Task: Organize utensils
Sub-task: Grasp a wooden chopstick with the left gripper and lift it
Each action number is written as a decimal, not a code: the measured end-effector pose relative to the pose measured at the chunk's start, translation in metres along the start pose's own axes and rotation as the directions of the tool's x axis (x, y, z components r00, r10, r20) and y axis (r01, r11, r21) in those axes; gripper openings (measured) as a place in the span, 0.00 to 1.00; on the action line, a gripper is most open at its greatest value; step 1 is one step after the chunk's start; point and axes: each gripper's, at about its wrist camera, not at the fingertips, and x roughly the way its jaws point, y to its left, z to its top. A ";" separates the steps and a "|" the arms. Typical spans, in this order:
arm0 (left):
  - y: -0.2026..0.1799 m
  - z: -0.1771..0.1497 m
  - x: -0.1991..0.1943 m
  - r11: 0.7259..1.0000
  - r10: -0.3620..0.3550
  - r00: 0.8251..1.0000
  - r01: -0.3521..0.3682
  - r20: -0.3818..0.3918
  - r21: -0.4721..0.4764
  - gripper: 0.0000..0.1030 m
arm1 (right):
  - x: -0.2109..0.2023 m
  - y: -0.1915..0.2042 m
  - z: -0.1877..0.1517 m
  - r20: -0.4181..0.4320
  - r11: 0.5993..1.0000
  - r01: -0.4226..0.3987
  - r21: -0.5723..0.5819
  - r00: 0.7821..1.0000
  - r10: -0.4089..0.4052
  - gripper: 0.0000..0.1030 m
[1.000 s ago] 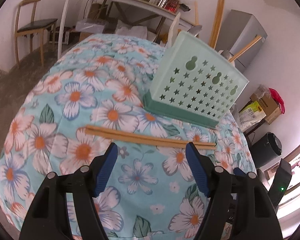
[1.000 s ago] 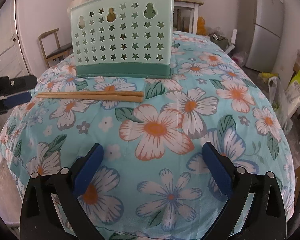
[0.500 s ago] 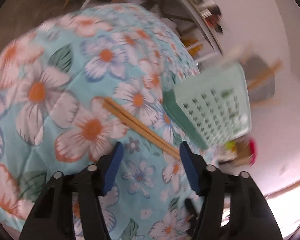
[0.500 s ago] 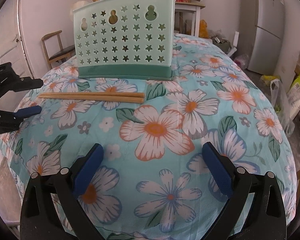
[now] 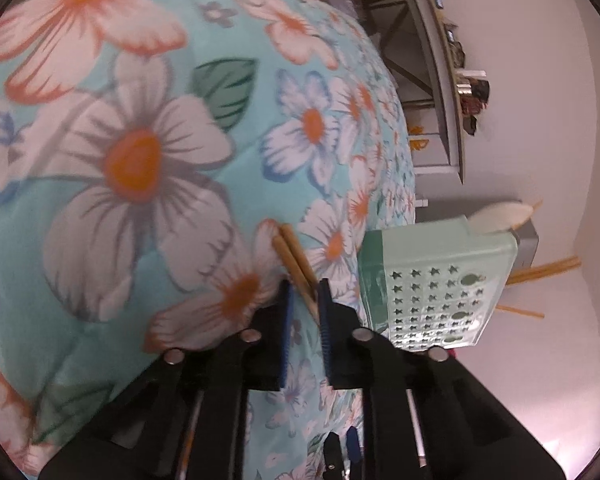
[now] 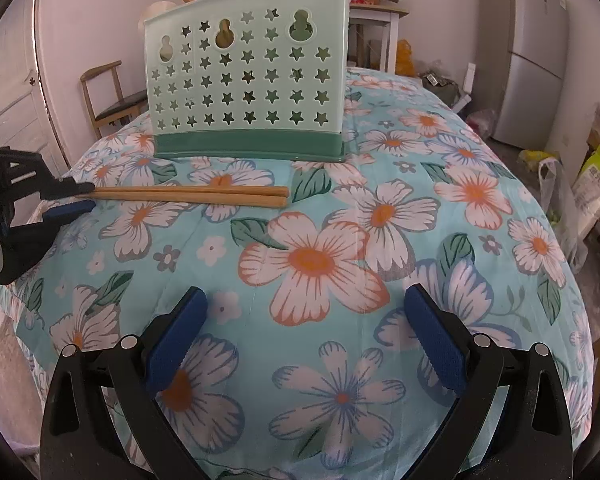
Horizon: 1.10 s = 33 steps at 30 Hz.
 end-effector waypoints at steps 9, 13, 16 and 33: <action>0.007 0.004 -0.001 0.995 -0.027 1.000 0.027 -0.004 -0.097 0.10 | 0.000 0.000 0.000 0.001 1.000 0.000 0.001 1.000 0.000 0.92; 0.008 0.007 -0.001 0.992 -0.020 1.000 0.021 0.008 -0.122 0.10 | 0.000 -0.001 -0.001 0.001 1.000 -0.001 0.002 1.000 0.001 0.92; 0.007 0.008 0.000 0.992 -0.010 1.000 0.013 0.019 -0.124 0.10 | 0.000 0.000 0.000 0.000 1.000 -0.001 0.002 1.000 0.001 0.92; 0.002 -0.016 -0.015 1.000 -0.003 1.000 0.003 -0.020 0.001 0.09 | 0.001 -0.003 -0.002 -0.002 1.000 0.002 0.004 1.000 -0.002 0.92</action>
